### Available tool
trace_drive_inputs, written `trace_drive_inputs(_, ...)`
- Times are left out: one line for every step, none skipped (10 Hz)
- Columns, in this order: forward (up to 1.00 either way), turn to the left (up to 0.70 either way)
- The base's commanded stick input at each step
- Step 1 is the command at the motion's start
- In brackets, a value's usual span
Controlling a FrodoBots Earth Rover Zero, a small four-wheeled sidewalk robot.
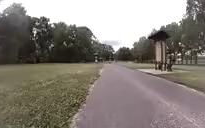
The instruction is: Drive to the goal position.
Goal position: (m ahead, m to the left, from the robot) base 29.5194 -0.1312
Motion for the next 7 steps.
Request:
trace_drive_inputs(0.7,0.0)
trace_drive_inputs(0.7,0.0)
trace_drive_inputs(0.7,0.0)
trace_drive_inputs(0.7,0.0)
trace_drive_inputs(0.7,0.0)
trace_drive_inputs(0.7,0.0)
trace_drive_inputs(0.7,0.0)
